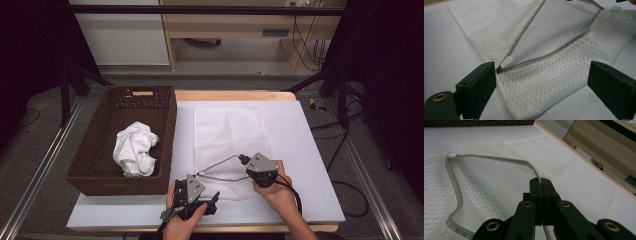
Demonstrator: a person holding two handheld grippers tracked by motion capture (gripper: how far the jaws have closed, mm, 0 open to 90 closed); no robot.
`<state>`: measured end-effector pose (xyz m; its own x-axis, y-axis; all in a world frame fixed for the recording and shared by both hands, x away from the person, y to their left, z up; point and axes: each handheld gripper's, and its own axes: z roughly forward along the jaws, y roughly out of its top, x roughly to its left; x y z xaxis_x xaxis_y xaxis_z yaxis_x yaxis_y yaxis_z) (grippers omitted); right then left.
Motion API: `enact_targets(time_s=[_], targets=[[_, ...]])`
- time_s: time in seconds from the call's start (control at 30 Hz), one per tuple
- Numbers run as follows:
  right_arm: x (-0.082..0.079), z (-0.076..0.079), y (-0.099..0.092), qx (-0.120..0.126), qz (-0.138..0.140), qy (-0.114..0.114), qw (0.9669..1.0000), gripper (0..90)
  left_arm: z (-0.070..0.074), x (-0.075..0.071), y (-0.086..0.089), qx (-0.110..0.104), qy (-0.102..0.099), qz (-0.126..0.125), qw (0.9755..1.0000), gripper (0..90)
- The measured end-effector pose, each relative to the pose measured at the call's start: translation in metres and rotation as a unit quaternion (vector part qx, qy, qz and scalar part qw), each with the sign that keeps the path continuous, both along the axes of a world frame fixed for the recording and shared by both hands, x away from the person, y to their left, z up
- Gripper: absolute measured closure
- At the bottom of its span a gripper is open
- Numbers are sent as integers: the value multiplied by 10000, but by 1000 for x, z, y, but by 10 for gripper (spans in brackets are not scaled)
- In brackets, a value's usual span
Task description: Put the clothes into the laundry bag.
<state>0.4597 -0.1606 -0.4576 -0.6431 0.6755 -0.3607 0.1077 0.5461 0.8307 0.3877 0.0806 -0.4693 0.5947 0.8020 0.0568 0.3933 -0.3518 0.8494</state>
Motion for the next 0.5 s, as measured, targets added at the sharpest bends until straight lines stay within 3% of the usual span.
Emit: enact_targets(time_s=[0.5], targets=[[-4,4,-1,96,12,-119,9999,894,0,0,0,8,9,-7,10000,84]])
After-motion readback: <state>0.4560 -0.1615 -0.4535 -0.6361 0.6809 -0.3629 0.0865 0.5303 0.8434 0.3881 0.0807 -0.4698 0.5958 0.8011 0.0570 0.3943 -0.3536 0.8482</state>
